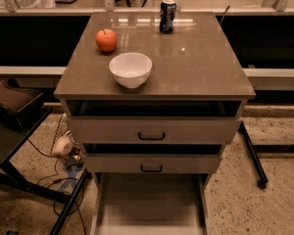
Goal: Close bottom drawer
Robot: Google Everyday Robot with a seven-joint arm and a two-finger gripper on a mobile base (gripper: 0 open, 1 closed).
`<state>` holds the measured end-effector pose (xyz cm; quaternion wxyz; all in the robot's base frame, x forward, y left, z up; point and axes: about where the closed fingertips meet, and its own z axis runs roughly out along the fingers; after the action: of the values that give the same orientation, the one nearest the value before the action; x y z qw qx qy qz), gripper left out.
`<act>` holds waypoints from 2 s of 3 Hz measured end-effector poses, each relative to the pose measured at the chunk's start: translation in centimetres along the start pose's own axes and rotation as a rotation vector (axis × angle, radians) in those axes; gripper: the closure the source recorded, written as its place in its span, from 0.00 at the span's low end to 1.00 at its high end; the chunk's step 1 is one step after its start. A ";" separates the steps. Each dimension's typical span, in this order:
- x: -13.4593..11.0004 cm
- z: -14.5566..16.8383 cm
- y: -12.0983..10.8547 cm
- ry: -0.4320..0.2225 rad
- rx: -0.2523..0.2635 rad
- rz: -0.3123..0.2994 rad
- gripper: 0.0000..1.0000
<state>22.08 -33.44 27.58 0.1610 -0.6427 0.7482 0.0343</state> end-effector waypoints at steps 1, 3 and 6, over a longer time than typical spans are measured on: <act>-1.3 2.1 2.1 -0.051 -0.019 -0.037 1.00; -3.3 4.8 4.7 -0.166 -0.056 -0.063 1.00; -3.7 10.4 4.5 -0.227 -0.065 -0.063 1.00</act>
Offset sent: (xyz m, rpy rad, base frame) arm -0.0443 0.0496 -0.0487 0.1654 0.0116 0.1366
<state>20.20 -26.50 18.10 0.2247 -0.6628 0.7031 0.1257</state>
